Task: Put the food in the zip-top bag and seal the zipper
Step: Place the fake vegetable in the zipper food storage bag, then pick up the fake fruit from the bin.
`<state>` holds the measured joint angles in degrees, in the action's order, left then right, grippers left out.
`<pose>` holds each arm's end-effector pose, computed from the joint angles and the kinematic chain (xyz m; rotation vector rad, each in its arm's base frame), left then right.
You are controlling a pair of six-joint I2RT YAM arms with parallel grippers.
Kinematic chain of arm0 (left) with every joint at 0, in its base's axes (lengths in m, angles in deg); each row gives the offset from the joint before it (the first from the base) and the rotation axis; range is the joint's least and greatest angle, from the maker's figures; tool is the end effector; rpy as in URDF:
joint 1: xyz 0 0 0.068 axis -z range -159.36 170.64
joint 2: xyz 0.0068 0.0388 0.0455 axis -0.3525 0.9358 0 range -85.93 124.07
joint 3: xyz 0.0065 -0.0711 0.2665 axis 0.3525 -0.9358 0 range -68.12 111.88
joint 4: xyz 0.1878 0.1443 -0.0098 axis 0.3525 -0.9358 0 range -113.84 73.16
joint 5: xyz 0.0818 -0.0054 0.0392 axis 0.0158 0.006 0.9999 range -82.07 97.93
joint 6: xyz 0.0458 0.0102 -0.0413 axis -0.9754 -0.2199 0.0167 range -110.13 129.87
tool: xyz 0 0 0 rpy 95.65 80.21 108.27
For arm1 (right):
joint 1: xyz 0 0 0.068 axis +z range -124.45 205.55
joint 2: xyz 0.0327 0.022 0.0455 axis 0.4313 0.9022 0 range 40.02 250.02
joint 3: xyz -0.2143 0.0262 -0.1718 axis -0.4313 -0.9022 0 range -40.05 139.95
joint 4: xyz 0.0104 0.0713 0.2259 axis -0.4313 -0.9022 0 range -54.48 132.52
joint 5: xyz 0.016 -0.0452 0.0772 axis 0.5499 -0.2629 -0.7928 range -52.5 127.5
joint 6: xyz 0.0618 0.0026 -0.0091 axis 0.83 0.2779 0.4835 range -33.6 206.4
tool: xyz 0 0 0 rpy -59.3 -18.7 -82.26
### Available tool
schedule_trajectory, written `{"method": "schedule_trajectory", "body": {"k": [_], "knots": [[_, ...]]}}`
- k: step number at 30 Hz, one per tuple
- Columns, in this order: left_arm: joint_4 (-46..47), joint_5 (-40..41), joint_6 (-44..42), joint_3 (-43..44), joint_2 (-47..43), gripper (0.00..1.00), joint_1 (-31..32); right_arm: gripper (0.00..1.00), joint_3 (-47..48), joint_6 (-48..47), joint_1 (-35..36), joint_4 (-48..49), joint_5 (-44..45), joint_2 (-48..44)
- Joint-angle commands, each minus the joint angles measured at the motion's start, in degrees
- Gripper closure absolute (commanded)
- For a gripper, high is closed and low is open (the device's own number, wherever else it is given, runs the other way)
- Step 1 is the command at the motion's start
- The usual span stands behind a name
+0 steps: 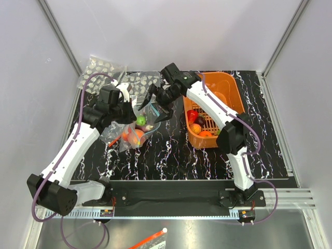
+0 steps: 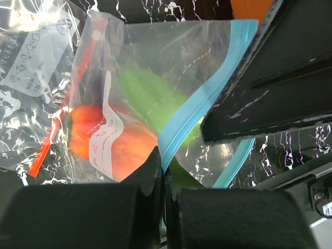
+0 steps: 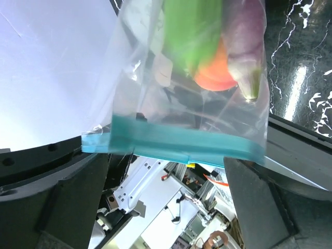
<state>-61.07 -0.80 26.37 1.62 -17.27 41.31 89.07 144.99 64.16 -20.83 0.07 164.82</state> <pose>0.2114 -0.0875 0.3436 0.1645 2.3615 -0.4980 0.3286 0.2996 0.3134 -0.2232 -2.7583 -1.1896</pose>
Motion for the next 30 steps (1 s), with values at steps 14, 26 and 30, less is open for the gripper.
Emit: {"method": "schedule_trajectory", "body": {"k": [14, 26, 30], "knots": [[0.02, 2.67, 0.38, 1.54, -0.99, 1.0, -0.19, 0.32, -2.28, -13.75, -4.76, -4.32, 20.81, -16.94], [-0.6, 2.84, 0.82, 0.32, -1.78, 1.0, -0.27, 0.35, -22.59, -30.71, -15.93, 2.8, 31.52, -26.53], [-0.95, 2.67, 1.09, 0.4, -1.6, 1.0, -0.19, 0.3, -25.14, -36.43, -16.28, 2.53, 37.07, -23.9]]}}
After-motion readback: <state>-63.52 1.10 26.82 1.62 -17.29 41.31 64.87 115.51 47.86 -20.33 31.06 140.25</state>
